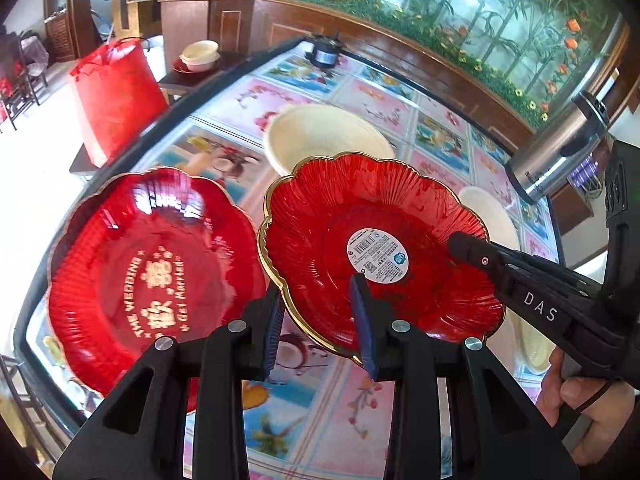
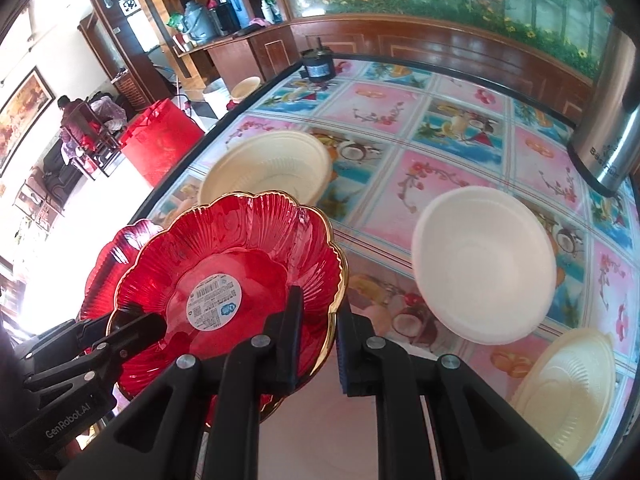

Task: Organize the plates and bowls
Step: 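Lift the red scalloped plate and carry it toward the red wedding plate, then lower the red scalloped plate onto the wedding plate and open the left tool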

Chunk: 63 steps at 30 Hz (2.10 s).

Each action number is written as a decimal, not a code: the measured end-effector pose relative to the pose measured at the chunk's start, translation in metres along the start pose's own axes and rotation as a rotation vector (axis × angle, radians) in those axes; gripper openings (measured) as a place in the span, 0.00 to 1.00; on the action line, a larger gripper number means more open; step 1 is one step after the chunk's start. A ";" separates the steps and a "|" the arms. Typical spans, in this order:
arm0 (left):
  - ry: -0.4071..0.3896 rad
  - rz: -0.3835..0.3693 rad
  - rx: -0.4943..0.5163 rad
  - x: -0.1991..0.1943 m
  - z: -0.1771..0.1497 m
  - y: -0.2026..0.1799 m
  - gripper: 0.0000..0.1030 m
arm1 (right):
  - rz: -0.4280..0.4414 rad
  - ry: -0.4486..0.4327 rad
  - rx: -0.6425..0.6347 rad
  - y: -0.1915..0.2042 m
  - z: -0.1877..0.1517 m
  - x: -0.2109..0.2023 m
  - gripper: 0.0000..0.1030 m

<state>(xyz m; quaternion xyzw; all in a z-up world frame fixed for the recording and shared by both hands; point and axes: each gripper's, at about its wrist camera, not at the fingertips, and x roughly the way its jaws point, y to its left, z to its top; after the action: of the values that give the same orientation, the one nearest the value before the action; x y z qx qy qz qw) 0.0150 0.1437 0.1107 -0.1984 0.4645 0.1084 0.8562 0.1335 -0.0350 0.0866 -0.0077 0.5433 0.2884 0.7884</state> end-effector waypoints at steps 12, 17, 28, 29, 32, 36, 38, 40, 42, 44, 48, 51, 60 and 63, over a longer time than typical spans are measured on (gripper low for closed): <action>-0.063 0.067 -0.082 -0.028 0.004 0.049 0.31 | 0.069 -0.023 -0.087 0.053 0.015 0.004 0.13; -0.071 0.096 -0.117 -0.035 0.000 0.071 0.31 | 0.093 -0.012 -0.124 0.076 0.018 0.013 0.13; -0.059 0.161 -0.172 -0.038 -0.015 0.114 0.31 | 0.126 0.039 -0.192 0.120 0.015 0.040 0.13; -0.057 0.165 -0.173 -0.038 -0.016 0.116 0.31 | 0.128 0.045 -0.197 0.123 0.014 0.043 0.13; -0.041 0.179 -0.181 -0.034 -0.021 0.127 0.31 | 0.131 0.061 -0.205 0.133 0.011 0.049 0.13; -0.021 0.191 -0.191 -0.030 -0.025 0.137 0.31 | 0.132 0.086 -0.208 0.142 0.007 0.058 0.14; -0.012 0.195 -0.192 -0.028 -0.027 0.140 0.31 | 0.131 0.095 -0.206 0.145 0.005 0.062 0.14; -0.005 0.199 -0.191 -0.026 -0.027 0.142 0.31 | 0.130 0.105 -0.203 0.148 0.003 0.065 0.14; 0.004 0.200 -0.190 -0.022 -0.028 0.146 0.31 | 0.127 0.111 -0.203 0.150 0.002 0.068 0.13; 0.012 0.202 -0.186 -0.019 -0.027 0.149 0.31 | 0.121 0.118 -0.203 0.152 0.001 0.071 0.14; 0.029 0.203 -0.176 -0.010 -0.026 0.153 0.31 | 0.112 0.127 -0.200 0.155 -0.001 0.076 0.14; 0.041 0.203 -0.171 -0.005 -0.026 0.157 0.31 | 0.104 0.135 -0.200 0.157 -0.004 0.080 0.14; 0.063 0.206 -0.160 0.010 -0.028 0.161 0.31 | 0.094 0.145 -0.189 0.159 -0.009 0.088 0.14; 0.069 0.209 -0.155 0.014 -0.029 0.162 0.31 | 0.095 0.148 -0.185 0.159 -0.012 0.091 0.14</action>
<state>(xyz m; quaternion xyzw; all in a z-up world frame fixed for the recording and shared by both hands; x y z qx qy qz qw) -0.0592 0.2762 0.0461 -0.2183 0.5019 0.2257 0.8059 0.0716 0.1341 0.0506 -0.0760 0.5708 0.3730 0.7276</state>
